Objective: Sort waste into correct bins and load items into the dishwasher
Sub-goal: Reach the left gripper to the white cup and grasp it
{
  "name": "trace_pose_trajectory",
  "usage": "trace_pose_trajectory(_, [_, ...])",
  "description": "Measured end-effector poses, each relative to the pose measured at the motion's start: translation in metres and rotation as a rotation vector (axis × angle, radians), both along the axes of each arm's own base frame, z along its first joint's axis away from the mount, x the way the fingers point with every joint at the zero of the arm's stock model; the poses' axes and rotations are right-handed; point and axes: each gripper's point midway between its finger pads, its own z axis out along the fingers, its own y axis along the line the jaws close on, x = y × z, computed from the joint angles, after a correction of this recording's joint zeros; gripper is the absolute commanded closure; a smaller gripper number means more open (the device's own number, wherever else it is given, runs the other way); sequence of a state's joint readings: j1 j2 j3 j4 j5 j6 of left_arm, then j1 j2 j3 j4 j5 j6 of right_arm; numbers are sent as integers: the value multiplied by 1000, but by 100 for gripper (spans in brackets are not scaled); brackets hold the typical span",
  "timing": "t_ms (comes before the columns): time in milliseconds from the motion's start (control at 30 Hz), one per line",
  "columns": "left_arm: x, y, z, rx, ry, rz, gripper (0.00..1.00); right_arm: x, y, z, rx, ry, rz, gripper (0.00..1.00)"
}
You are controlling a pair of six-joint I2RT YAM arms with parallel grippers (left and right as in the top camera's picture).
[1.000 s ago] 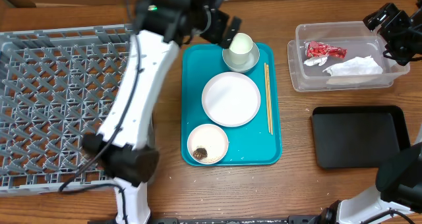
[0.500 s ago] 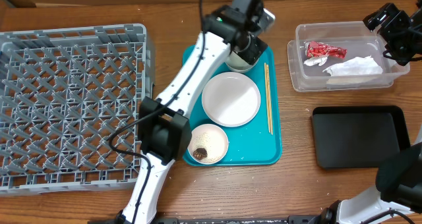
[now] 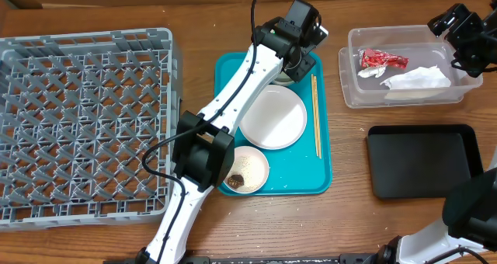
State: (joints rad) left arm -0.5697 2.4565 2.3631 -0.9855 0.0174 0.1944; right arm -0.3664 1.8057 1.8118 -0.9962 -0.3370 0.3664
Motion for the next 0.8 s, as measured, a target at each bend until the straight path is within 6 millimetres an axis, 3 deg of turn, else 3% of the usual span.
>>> trace_pose_trajectory(167, [4, 1, -12, 12, 3, 7, 52, 0, 0, 0, -1, -1, 0, 0])
trace_pose_trajectory(567, [16, -1, -8, -10, -40, 16, 60, 0, 0, 0, -1, 0, 0, 0])
trace_pose_trajectory(800, [18, 8, -19, 1, -23, 31, 64, 0, 0, 0, -1, -1, 0, 0])
